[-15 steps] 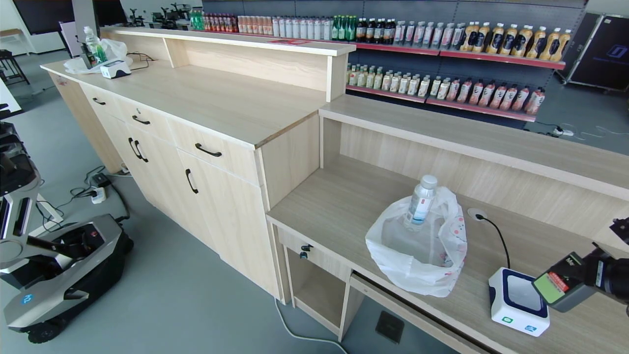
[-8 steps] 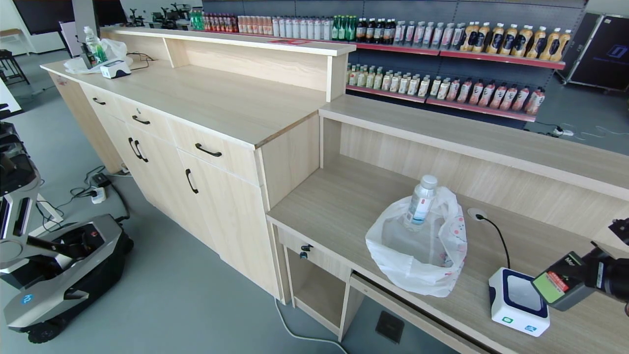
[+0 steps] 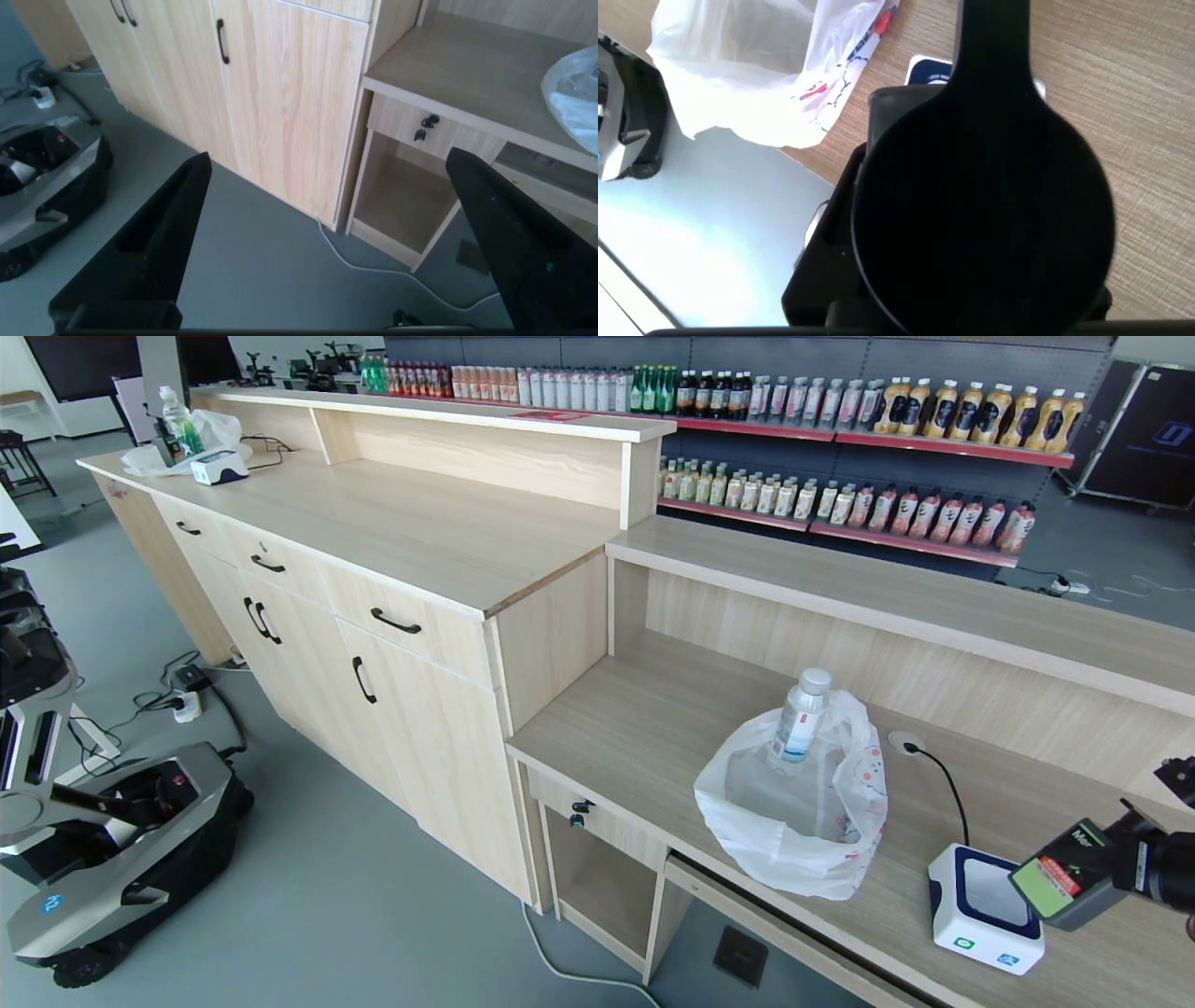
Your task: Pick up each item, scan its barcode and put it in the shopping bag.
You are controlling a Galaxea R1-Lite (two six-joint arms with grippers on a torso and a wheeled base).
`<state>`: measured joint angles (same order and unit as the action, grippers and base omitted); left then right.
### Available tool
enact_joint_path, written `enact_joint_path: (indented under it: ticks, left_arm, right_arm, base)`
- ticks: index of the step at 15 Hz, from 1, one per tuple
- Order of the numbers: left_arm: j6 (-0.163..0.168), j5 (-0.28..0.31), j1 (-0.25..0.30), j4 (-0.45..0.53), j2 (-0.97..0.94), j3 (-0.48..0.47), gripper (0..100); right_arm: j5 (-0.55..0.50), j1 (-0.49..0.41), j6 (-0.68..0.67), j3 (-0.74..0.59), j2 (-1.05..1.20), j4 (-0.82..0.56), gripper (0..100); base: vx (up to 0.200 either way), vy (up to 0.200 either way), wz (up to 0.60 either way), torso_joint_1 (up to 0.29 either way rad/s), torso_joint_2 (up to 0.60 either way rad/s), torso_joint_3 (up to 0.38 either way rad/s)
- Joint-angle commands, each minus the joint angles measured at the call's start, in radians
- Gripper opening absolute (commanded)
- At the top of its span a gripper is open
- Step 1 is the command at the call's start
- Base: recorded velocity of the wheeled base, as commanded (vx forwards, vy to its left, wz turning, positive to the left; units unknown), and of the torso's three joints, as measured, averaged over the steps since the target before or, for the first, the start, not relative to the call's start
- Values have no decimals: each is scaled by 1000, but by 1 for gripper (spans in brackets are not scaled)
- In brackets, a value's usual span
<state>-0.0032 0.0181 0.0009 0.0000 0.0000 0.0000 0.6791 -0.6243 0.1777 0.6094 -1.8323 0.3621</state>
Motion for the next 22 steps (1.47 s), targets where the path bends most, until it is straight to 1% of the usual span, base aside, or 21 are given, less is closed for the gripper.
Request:
enact_joint_path:
  ticks: [1, 3, 8, 18, 22]
  left_arm:
    - [-1, 0, 1, 0, 2, 0, 100]
    - [-1, 0, 1, 0, 2, 0, 100]
    - [-1, 0, 1, 0, 2, 0, 100]
    - [-1, 0, 1, 0, 2, 0, 100]
    - [-1, 0, 1, 0, 2, 0, 100]
  right_arm:
    - [0, 0, 0, 0, -5, 0, 0]
    - [2, 0, 2, 0, -15, 3, 0]
    - [34, 6, 2, 6, -54, 75, 0]
    - [36, 23, 2, 6, -74, 80, 0]
    - [34, 29, 3, 15, -45, 81, 0]
  base:
    - [0, 0, 0, 0, 0, 0]
    - [0, 0, 0, 0, 0, 0]
    - [0, 0, 0, 0, 0, 0]
    - [0, 0, 0, 0, 0, 0]
    - [0, 0, 0, 0, 0, 0]
